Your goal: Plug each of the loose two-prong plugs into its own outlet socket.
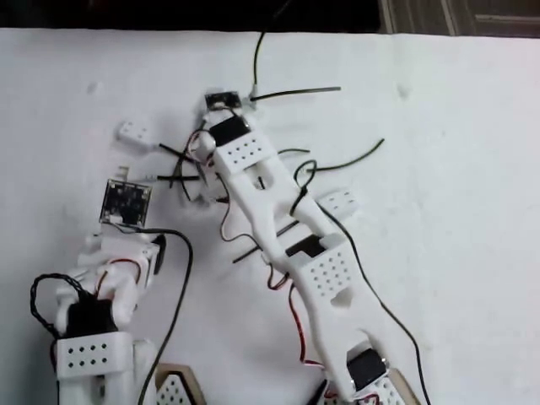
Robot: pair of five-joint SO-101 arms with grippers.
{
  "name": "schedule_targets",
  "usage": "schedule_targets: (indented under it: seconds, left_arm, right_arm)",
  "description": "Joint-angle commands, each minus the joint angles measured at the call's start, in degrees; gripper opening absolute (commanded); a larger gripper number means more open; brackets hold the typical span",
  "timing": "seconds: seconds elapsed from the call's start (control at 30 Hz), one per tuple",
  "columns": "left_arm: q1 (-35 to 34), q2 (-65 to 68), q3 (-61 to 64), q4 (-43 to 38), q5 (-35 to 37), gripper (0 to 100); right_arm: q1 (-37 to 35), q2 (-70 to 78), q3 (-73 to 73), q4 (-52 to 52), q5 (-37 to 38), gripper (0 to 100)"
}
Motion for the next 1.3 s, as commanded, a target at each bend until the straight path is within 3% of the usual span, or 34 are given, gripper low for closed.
schedule_targets:
  seconds: [0.0,0.47,0.57,0.73,1.07,1.27]
  left_arm:
    - [-0.3,-0.9,-0.2,-1.0,0.2,23]
    - [-0.3,-0.9,-0.2,-1.0,0.2,23]
    - [-0.3,-0.9,-0.2,-1.0,0.2,23]
    - [-0.3,-0.9,-0.2,-1.0,0.2,23]
    - [-0.2,-0.9,0.4,-1.3,0.2,23]
    - [-0.3,-0.9,0.4,-1.3,0.2,23]
  right_arm:
    - [0.6,-4.0,-0.9,-4.4,-2.4,22.1]
    - [0.0,6.5,-1.1,-15.6,-5.5,22.6]
    - [-0.4,7.5,-1.1,-12.4,-5.5,19.4]
    - [-0.4,6.9,-1.2,-5.3,-4.5,0.9]
    - [-0.8,-5.4,-1.1,8.1,3.6,1.8]
    - [-0.7,-15.6,4.1,9.0,8.2,1.8]
